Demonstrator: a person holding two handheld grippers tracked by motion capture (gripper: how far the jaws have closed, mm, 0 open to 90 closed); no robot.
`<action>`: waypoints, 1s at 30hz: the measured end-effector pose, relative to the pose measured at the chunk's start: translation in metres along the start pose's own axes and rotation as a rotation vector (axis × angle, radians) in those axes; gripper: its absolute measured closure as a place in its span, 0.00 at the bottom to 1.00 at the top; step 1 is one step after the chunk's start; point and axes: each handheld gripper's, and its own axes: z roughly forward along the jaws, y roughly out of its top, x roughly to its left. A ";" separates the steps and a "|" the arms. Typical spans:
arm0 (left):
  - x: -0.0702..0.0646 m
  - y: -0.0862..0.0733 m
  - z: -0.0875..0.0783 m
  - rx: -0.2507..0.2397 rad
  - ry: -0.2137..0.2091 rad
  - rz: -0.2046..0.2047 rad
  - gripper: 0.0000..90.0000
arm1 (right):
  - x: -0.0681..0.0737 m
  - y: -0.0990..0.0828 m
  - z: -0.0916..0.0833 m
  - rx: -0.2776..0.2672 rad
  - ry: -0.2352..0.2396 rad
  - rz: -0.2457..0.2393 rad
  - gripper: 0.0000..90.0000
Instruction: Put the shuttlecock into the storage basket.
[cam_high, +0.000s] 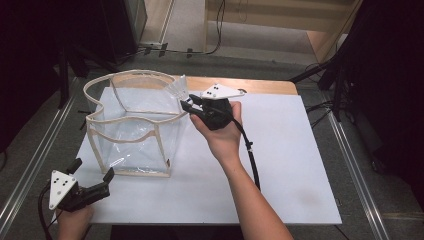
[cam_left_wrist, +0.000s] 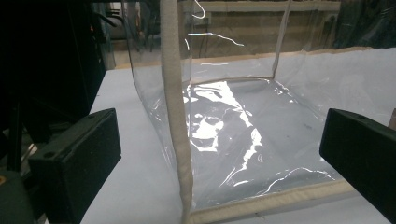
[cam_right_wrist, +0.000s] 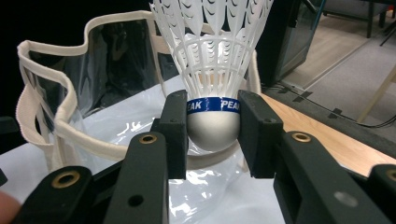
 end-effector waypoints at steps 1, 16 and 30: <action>0.000 0.000 0.000 0.000 0.000 0.000 0.00 | 0.001 0.000 0.001 0.001 0.001 0.002 0.71; 0.001 0.000 0.000 -0.002 -0.001 -0.005 0.00 | -0.001 -0.001 0.000 -0.040 0.071 0.020 0.28; 0.000 0.000 0.000 0.003 0.004 0.003 0.00 | -0.016 -0.037 -0.021 -0.020 0.100 -0.018 0.00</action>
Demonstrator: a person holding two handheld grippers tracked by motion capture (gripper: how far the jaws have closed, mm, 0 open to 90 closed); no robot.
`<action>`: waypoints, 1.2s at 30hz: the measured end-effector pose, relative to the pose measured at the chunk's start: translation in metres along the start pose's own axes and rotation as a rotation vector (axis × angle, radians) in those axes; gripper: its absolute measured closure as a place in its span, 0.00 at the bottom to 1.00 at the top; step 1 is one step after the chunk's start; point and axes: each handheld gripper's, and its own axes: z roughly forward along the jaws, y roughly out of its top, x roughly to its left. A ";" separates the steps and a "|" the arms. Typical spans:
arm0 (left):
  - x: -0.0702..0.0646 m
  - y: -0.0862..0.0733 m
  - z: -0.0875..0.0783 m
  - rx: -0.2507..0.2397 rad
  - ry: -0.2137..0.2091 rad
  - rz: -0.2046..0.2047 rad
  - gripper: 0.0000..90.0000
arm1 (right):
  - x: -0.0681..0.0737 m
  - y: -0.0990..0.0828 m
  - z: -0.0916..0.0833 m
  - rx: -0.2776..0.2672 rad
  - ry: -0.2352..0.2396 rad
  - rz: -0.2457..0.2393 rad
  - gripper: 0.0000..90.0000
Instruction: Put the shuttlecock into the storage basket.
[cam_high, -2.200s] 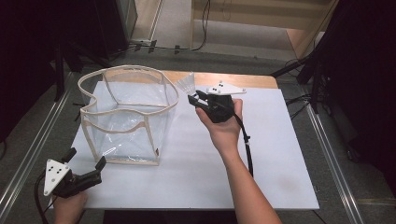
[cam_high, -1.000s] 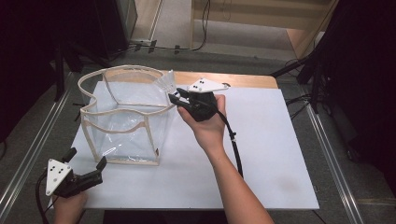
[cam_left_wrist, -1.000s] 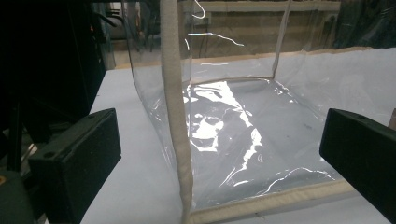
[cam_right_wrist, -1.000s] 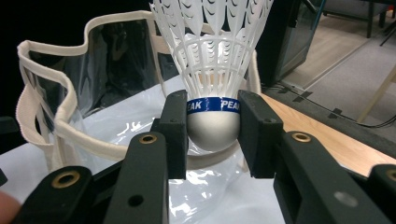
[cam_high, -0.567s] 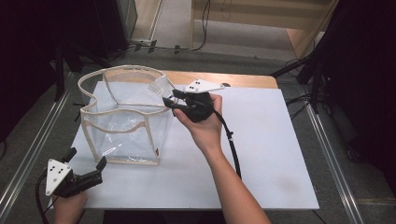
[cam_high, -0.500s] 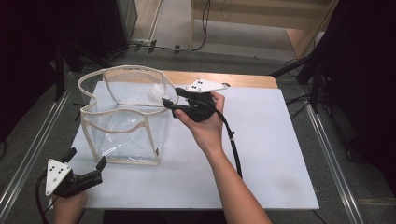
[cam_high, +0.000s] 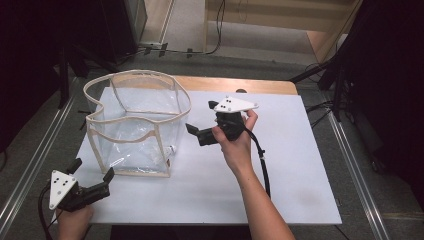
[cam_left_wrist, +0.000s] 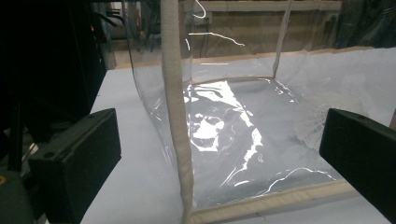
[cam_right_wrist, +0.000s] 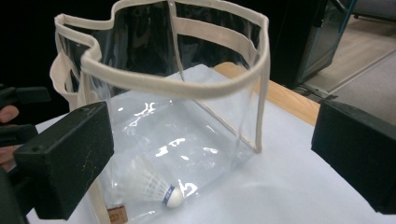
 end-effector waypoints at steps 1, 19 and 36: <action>0.000 0.000 0.000 -0.001 0.001 0.001 0.00 | -0.001 -0.003 -0.002 -0.002 0.002 0.008 0.00; 0.000 0.000 0.000 -0.001 0.002 0.002 0.00 | -0.013 -0.054 -0.025 0.005 -0.016 0.015 0.00; -0.001 0.000 0.000 -0.002 0.007 0.007 0.00 | -0.026 -0.092 -0.059 0.017 -0.071 0.059 0.00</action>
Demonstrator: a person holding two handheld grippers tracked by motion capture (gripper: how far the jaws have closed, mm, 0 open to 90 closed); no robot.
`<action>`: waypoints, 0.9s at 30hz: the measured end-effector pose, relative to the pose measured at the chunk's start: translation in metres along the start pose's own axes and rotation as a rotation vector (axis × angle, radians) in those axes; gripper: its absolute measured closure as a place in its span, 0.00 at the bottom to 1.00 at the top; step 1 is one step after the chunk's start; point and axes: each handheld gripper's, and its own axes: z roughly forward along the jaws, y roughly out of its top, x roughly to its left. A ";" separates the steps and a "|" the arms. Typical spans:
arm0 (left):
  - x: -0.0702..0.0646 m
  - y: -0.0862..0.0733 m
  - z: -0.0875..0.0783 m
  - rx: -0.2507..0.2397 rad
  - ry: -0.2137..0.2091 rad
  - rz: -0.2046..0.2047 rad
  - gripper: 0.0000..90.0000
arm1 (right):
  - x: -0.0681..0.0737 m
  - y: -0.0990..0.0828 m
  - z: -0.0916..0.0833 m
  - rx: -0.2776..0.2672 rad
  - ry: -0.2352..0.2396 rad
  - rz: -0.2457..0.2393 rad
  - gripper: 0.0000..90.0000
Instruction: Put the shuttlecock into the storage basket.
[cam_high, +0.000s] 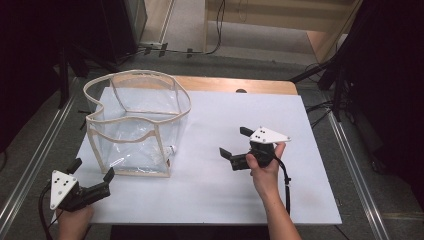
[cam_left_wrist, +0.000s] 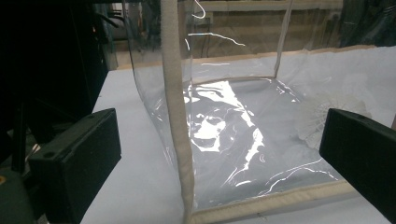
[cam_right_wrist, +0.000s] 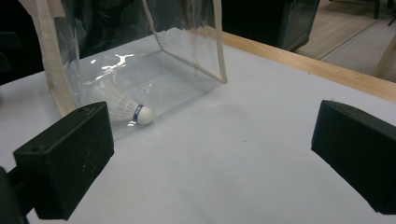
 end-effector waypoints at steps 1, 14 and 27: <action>0.000 0.000 0.000 -0.002 0.000 -0.002 0.00 | -0.001 -0.002 -0.002 0.000 -0.003 0.004 0.00; 0.000 0.000 0.000 0.002 0.004 0.003 0.00 | -0.019 -0.027 -0.029 0.010 -0.068 0.046 0.00; -0.001 0.000 0.000 0.003 0.001 0.008 0.00 | -0.030 -0.046 -0.054 0.031 -0.126 0.069 0.00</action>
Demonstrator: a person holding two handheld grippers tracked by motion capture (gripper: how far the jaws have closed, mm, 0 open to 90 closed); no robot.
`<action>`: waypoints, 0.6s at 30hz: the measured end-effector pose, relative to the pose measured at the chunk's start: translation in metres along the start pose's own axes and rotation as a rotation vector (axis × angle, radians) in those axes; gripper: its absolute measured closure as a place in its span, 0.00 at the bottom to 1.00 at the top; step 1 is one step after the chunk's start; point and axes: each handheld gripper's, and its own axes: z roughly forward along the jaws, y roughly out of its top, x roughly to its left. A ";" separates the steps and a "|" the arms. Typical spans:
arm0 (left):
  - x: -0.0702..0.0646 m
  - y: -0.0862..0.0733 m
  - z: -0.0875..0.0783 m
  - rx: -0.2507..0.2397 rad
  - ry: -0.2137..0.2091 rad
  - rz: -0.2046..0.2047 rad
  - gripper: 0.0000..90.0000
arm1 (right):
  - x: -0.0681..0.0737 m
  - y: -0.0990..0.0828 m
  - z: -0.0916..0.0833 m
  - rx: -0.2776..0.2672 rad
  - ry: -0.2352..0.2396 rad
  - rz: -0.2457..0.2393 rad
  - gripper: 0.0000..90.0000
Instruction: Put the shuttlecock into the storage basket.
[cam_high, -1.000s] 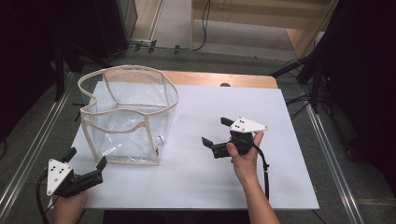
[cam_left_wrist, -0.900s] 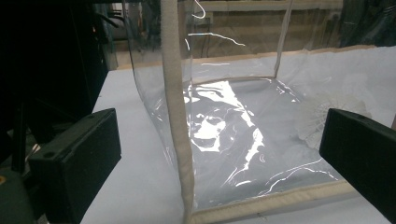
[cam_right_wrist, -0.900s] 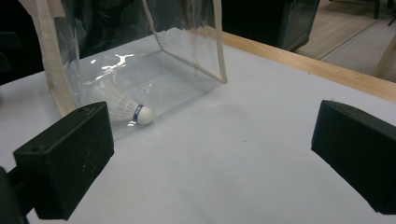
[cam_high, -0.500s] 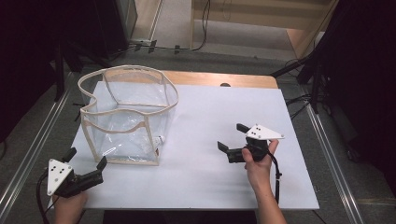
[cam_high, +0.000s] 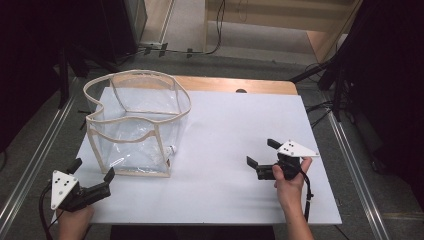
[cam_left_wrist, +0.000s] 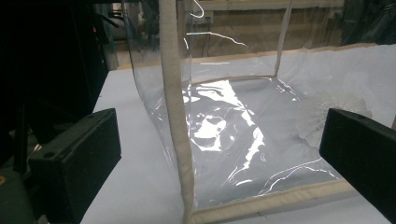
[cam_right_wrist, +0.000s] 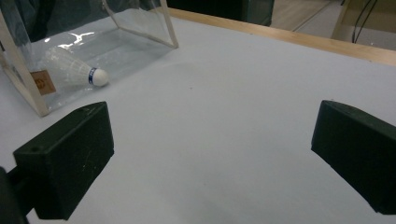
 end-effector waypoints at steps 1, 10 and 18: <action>0.000 0.000 0.000 0.001 0.000 0.001 0.00 | -0.001 -0.002 -0.002 0.002 -0.003 0.003 0.00; -0.001 0.000 0.000 0.001 0.001 0.006 0.00 | -0.013 -0.015 -0.019 0.019 -0.045 0.020 0.00; -0.001 0.000 0.000 0.001 0.002 0.010 0.00 | -0.021 -0.019 -0.032 0.012 -0.073 0.023 0.00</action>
